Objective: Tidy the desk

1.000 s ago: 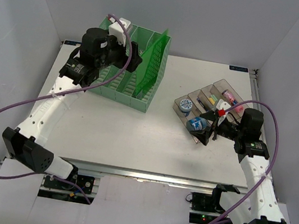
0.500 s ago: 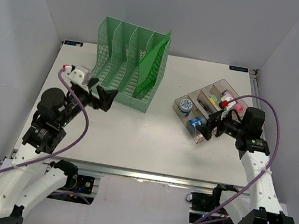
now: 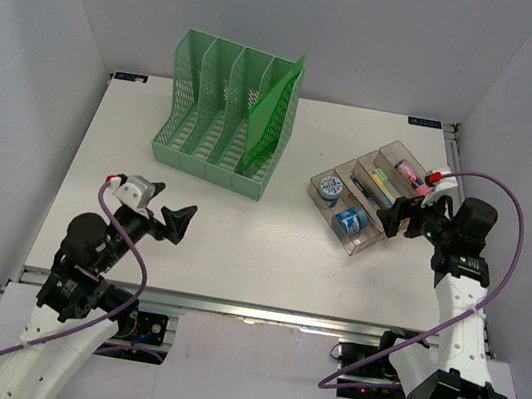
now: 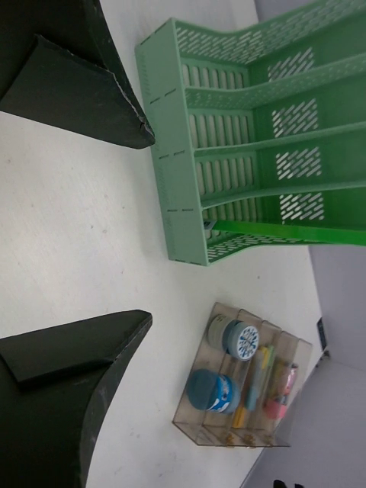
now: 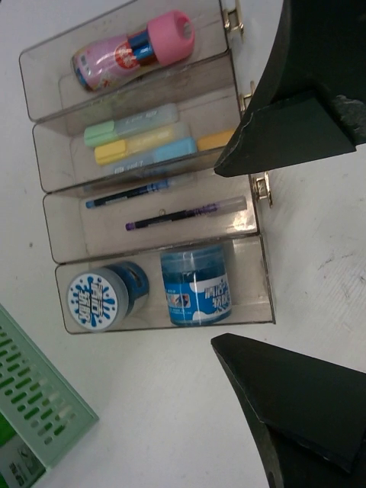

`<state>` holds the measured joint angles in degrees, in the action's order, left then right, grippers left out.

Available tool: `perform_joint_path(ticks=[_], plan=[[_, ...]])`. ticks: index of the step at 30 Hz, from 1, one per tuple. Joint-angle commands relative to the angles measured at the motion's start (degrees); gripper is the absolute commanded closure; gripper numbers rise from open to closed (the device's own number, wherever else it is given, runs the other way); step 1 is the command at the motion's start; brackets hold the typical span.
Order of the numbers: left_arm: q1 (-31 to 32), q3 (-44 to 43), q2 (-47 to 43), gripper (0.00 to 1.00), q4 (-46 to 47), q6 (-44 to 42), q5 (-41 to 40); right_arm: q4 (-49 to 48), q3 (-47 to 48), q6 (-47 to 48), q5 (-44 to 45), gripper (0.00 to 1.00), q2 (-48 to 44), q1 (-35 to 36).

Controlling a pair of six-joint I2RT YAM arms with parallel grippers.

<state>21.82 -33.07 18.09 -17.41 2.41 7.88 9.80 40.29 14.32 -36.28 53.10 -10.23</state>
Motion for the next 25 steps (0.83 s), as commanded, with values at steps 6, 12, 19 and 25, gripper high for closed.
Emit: perform_joint_path(ticks=[6,12,19,25], plan=[[0.16,2.67,-6.85,0.02,2.08,0.64,-8.34,-9.08,-3.04,-11.38,9.09,0.1,-3.78,-4.14],[0.16,2.4,-3.08,0.02,2.3,0.93,-3.32,-10.76,-3.38,-12.39,9.8,0.1,-3.68,-4.44],[0.2,2.66,-3.33,0.02,2.3,0.84,-3.8,-10.76,-2.85,-13.62,11.59,0.1,-4.1,-4.53],[0.16,2.66,-2.89,0.02,2.21,0.84,-3.75,-10.24,-3.19,-9.95,8.44,0.1,-4.94,-4.53]])
